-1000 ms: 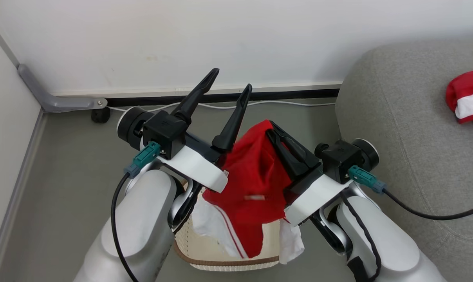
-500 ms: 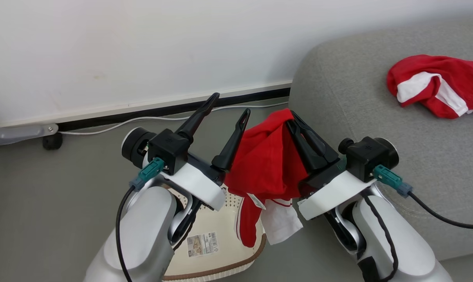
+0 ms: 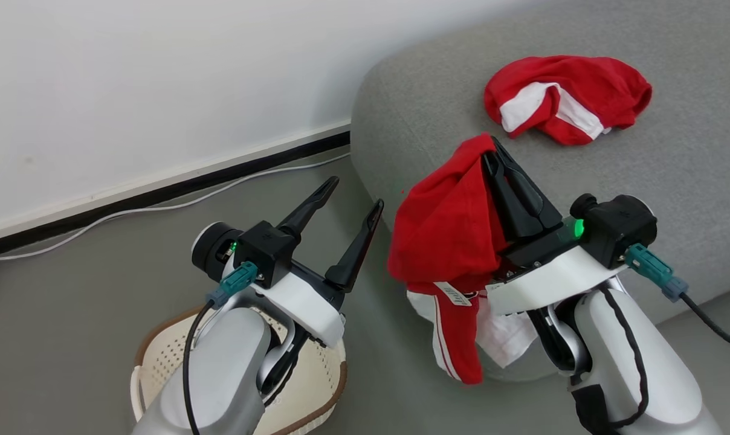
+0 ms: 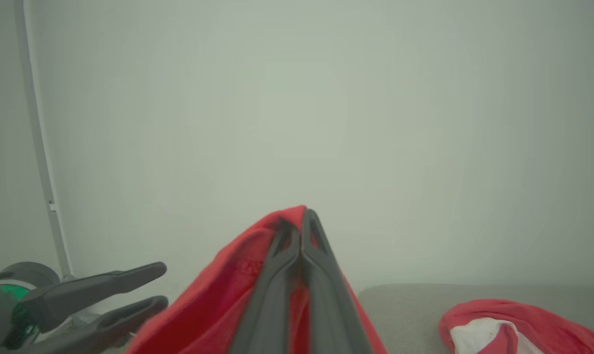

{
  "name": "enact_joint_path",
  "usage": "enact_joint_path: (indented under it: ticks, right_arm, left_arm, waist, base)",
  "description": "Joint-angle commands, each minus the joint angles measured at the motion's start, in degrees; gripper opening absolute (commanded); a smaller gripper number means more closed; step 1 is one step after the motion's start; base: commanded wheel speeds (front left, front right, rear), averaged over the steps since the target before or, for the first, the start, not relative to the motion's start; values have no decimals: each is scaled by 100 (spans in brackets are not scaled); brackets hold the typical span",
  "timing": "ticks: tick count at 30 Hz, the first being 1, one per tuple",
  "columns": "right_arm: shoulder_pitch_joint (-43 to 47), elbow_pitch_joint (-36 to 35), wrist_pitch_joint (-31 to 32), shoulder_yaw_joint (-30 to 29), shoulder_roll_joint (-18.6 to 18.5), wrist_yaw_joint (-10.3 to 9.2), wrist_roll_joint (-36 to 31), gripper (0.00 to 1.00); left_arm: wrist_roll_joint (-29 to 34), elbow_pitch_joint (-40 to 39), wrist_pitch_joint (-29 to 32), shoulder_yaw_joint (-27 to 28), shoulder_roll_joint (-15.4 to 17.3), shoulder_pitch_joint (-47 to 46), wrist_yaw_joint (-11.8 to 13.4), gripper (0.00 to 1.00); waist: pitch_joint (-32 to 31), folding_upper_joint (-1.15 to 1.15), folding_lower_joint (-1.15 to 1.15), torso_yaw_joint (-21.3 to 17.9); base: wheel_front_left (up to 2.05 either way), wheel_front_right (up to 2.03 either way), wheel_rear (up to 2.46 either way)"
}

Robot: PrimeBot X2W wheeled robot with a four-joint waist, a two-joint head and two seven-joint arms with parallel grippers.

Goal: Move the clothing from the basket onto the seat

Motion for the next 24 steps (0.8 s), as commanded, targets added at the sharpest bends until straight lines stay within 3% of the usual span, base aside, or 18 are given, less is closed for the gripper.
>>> enact_joint_path:
  ticks: [1,8,18,24]
  right_arm:
    - [9,-233,-35,16,82,16,-61,0]
    - [55,-533,-35,-159,82,16,-124,0]
    - [397,-1450,-35,-1008,82,16,-404,0]
    - [192,-1704,-35,-1394,-135,16,-527,0]
  left_arm:
    - [-43,-158,-33,162,106,-85,-17,100]
    - [-100,-344,-34,17,113,-82,-21,100]
    - [-435,-340,-34,-714,48,-557,-22,100]
    - [-501,-396,-34,-823,119,-619,-22,100]
  waist:
    - [54,0,0,-268]
    - [135,0,0,-816]
    - [430,0,0,-956]
    - [642,0,0,-948]
  base:
    - [0,0,0]
    - [0,0,0]
    - [1,1,1]
    - [4,4,4]
